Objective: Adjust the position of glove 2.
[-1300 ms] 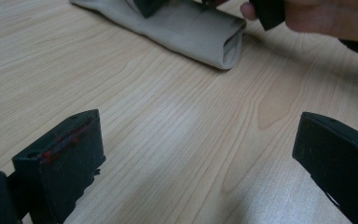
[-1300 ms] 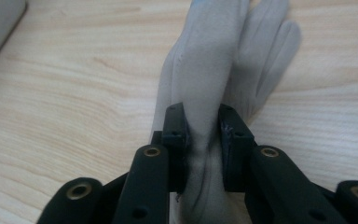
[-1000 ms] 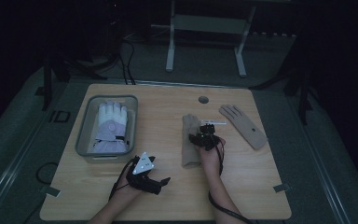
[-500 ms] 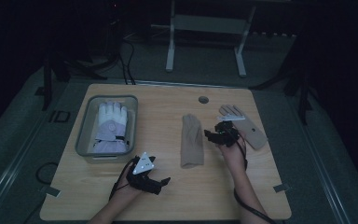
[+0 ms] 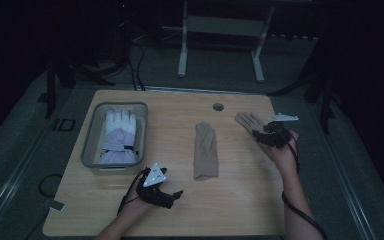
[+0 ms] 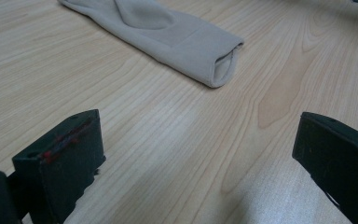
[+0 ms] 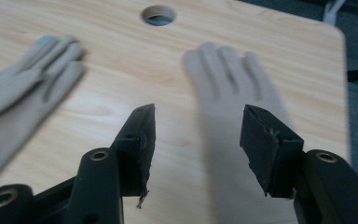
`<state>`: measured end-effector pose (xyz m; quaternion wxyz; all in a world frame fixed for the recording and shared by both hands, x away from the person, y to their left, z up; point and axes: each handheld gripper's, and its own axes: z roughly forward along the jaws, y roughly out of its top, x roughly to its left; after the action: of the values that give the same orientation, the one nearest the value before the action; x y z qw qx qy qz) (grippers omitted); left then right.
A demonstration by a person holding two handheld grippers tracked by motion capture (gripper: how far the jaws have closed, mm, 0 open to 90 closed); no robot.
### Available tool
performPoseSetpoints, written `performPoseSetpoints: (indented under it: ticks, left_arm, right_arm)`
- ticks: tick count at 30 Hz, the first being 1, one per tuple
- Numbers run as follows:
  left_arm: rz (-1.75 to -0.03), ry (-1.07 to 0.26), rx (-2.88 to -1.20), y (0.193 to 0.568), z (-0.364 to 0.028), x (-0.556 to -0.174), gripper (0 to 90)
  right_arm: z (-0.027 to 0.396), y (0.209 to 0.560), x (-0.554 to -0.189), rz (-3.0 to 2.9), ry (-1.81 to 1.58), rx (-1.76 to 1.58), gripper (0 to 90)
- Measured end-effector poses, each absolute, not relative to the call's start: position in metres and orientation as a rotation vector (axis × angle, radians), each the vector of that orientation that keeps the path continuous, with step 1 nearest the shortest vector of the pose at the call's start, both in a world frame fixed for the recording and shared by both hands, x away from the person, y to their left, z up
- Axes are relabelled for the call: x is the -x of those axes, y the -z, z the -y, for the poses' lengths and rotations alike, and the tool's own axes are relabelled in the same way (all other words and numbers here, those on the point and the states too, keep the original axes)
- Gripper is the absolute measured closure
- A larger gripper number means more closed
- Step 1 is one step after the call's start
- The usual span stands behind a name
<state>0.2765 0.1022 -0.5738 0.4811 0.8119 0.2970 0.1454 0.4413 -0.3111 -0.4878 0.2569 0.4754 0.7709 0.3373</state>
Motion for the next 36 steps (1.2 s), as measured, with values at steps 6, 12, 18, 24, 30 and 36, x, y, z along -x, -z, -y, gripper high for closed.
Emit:
performPoseSetpoints:
  ticks: [6,12,18,24,30,36]
  left_arm:
    - [-0.724,-0.350,-1.976,0.574,-0.102,-0.276,2.1]
    - [-0.723,-0.342,-1.971,0.573,-0.102,-0.276,2.1]
    - [-0.720,-0.341,-1.975,0.573,-0.103,-0.275,2.1]
    - [-0.726,-0.337,-1.967,0.573,-0.105,-0.277,2.1]
    - [-0.726,-0.335,-1.966,0.573,-0.105,-0.277,2.1]
    - [-0.732,-0.336,-1.958,0.573,-0.105,-0.277,2.1]
  right_arm:
    - [0.332,0.488,-0.464,-2.071,-0.870,-1.309,45.2]
    - [0.336,0.503,-0.481,-2.083,-0.831,-1.386,45.2]
    - [0.336,0.525,-0.493,-2.091,-0.756,-1.439,45.2]
    - [0.342,0.543,-0.495,-2.073,-0.770,-1.546,64.2]
    - [0.338,0.538,-0.490,-2.057,-0.771,-1.605,82.4]
    - [0.328,0.527,-0.467,-1.993,-0.870,-1.619,82.9]
